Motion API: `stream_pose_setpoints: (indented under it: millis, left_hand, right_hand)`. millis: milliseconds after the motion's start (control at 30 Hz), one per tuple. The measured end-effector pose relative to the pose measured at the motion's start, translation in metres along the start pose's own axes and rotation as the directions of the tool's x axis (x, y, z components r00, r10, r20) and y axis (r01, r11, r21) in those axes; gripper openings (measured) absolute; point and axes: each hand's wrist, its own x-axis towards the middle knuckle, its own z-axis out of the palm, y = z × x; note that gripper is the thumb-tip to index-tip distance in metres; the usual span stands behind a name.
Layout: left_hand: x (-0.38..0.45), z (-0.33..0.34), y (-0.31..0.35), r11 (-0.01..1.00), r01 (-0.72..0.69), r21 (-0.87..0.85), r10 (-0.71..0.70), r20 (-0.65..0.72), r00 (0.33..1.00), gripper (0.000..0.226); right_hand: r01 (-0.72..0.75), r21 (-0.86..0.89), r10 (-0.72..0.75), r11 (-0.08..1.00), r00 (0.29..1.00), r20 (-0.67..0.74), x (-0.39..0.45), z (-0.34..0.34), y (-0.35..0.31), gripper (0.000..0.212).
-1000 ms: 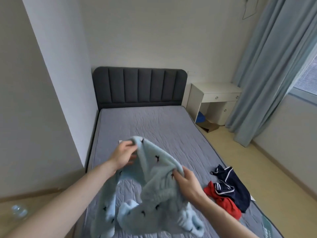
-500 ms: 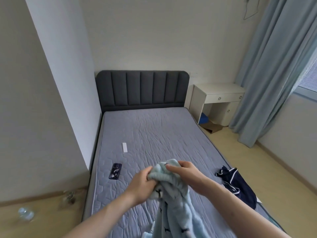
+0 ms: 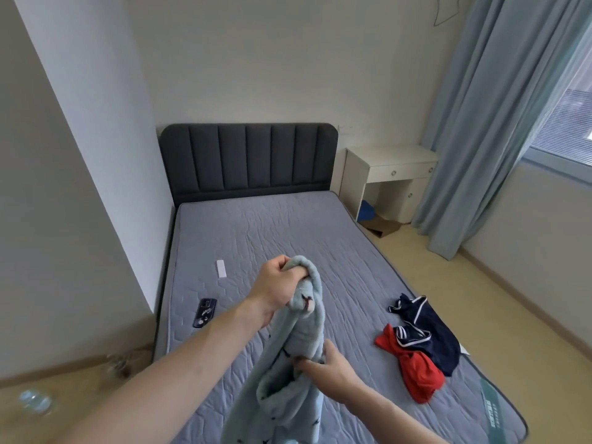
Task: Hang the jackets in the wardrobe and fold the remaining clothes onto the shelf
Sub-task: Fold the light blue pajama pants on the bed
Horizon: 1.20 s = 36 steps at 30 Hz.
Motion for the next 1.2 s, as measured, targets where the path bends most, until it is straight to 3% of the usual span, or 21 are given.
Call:
stream_pose_setpoints:
  millis: [67,167,233,333,467,633,700,733,800,900,967,1033,1100,1200]
  left_hand:
    - [0.004,-0.006,0.002,1.0,-0.018,0.004,0.018,-0.046,0.999,0.018]
    - [0.012,-0.028,-0.003,0.998,-0.023,0.051,0.03,-0.129,0.991,0.022]
    - [0.017,-0.049,-0.014,0.969,-0.069,0.238,0.115,-0.189,0.975,0.02]
    - [0.018,-0.082,-0.044,0.787,-0.061,0.614,0.201,-0.162,0.966,0.019]
    - [0.006,-0.111,-0.109,0.54,0.142,0.83,-0.116,-0.094,0.989,0.005]
    - [-0.013,-0.12,-0.171,0.366,0.226,0.903,-0.399,-0.067,0.915,0.023]
    - [-0.013,-0.116,-0.179,0.296,0.247,0.922,-0.469,-0.085,0.879,0.018]
    - [-0.008,-0.113,-0.179,0.305,0.284,0.909,-0.501,-0.1,0.86,0.014]
    - [0.015,-0.102,-0.169,0.454,0.429,0.781,-0.567,-0.118,0.815,0.019]
    - [0.071,-0.088,-0.116,0.731,0.572,0.372,-0.562,-0.148,0.814,0.025]
    - [0.112,-0.085,-0.06,0.857,0.492,0.155,-0.465,-0.181,0.867,0.026]
    - [0.148,-0.085,0.005,0.924,0.376,0.064,-0.356,-0.213,0.91,0.03]
    - [0.18,-0.087,0.075,0.97,0.24,0.029,-0.223,-0.276,0.935,0.031]
    - [0.203,-0.089,0.192,0.994,0.016,0.105,0.03,-0.419,0.907,0.034]
  right_hand:
    - [0.04,-0.107,-0.052,0.993,0.992,-0.112,0.008,-0.003,0.014,0.029]
    - [0.005,-0.367,-0.099,0.93,0.966,-0.239,0.016,-0.022,0.042,0.019]
    - [-0.077,-0.485,-0.072,0.871,0.957,-0.28,0.018,-0.041,0.062,0.015]
    - [-0.163,-0.53,-0.011,0.832,0.951,-0.309,0.019,-0.068,0.083,0.011]
    - [-0.22,-0.56,0.068,0.799,0.958,-0.279,0.022,-0.084,0.095,0.011]
    - [-0.266,-0.6,0.22,0.755,0.964,-0.15,0.031,-0.087,0.103,0.021]
    - [-0.298,-0.602,0.271,0.741,0.953,-0.137,0.042,-0.093,0.1,0.025]
    - [-0.308,-0.598,0.283,0.74,0.949,-0.14,0.048,-0.098,0.094,0.022]
    - [-0.275,-0.58,0.223,0.767,0.961,-0.161,0.063,-0.115,0.07,0.02]
    - [-0.225,-0.408,0.139,0.885,0.963,-0.23,0.086,-0.156,0.006,0.026]
    - [-0.152,-0.235,0.058,0.96,0.929,-0.366,0.102,-0.193,-0.046,0.017]
    - [-0.039,-0.171,-0.045,0.984,0.887,-0.46,0.11,-0.228,-0.106,0.019]
    - [0.099,-0.104,-0.141,0.99,0.825,-0.547,0.104,-0.26,-0.17,0.027]
    - [0.307,-0.171,-0.338,0.936,0.653,-0.678,0.077,-0.302,-0.263,0.031]
